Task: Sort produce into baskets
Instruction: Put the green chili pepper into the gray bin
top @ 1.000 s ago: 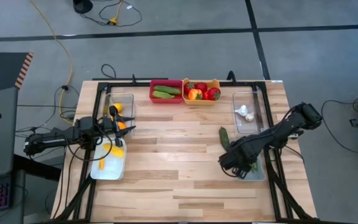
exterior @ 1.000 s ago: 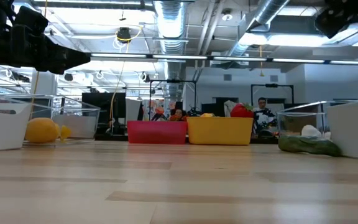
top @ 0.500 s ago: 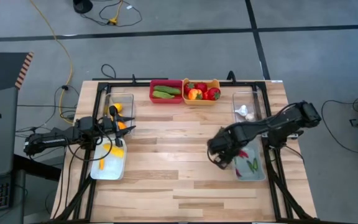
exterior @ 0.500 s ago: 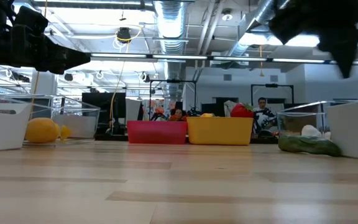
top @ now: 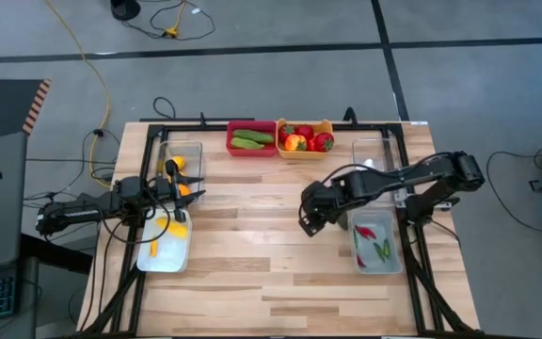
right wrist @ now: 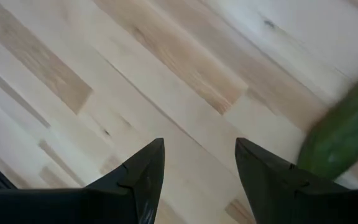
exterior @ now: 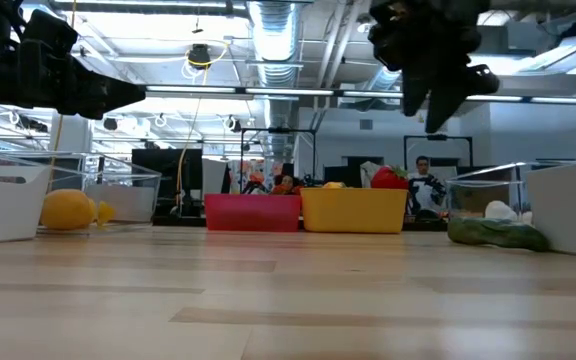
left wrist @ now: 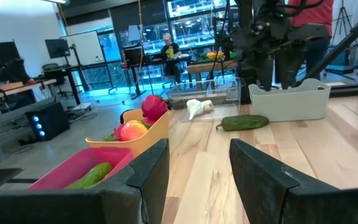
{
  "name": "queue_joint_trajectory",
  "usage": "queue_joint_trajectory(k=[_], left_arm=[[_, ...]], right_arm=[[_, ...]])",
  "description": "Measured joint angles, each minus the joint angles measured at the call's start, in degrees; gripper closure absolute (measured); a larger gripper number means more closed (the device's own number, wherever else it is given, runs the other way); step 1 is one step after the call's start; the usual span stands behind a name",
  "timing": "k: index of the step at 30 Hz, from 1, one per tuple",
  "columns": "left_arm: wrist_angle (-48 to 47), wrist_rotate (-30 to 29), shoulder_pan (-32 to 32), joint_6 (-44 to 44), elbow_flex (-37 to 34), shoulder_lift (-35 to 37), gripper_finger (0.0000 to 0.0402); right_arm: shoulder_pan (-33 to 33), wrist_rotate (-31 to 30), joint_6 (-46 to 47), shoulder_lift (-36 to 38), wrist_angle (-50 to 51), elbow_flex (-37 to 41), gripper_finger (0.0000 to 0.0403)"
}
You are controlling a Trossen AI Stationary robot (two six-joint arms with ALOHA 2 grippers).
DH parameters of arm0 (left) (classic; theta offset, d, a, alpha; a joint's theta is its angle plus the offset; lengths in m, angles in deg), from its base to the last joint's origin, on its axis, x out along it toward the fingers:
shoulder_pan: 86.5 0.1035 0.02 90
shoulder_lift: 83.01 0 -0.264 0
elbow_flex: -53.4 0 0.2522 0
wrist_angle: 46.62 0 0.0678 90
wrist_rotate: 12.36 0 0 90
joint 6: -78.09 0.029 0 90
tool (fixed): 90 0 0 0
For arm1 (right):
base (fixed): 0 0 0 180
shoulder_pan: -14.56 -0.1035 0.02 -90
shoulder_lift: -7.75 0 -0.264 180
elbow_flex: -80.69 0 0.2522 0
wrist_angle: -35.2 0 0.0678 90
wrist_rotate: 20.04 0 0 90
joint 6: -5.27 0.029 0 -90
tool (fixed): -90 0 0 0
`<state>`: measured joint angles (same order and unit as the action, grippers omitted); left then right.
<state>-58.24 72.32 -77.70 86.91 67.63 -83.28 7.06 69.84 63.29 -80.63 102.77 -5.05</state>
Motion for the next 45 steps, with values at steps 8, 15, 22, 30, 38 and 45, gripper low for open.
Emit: queue_joint_trajectory(k=[8,15,22,30,38,45], left_arm=[[0.0,0.0,0.0,0.0,0.0,0.0,0.0243],[0.0,0.0,0.0,0.0,0.0,0.0,0.0243],[0.0,0.0,0.0,0.0,0.0,0.0,0.0243],[0.0,0.0,0.0,0.0,0.0,0.0,0.0243],[0.1,0.0,0.0,0.0,0.0,0.0,0.0243],[0.0,0.0,0.0,0.0,0.0,0.0,0.0243]], right_arm=[[2.4,0.0,0.0,0.0,-1.6,0.0,0.0178],[2.8,-0.1,0.0,0.0,-1.9,0.0,0.0178],[2.8,-8.5,2.4,0.0,3.2,0.0,0.0178],[2.8,-10.5,3.3,-0.1,8.6,0.2,0.016],[2.7,-10.7,0.8,-4.0,12.6,1.8,0.0072],[4.7,-10.5,-7.2,-7.8,14.9,1.8,0.0023]])
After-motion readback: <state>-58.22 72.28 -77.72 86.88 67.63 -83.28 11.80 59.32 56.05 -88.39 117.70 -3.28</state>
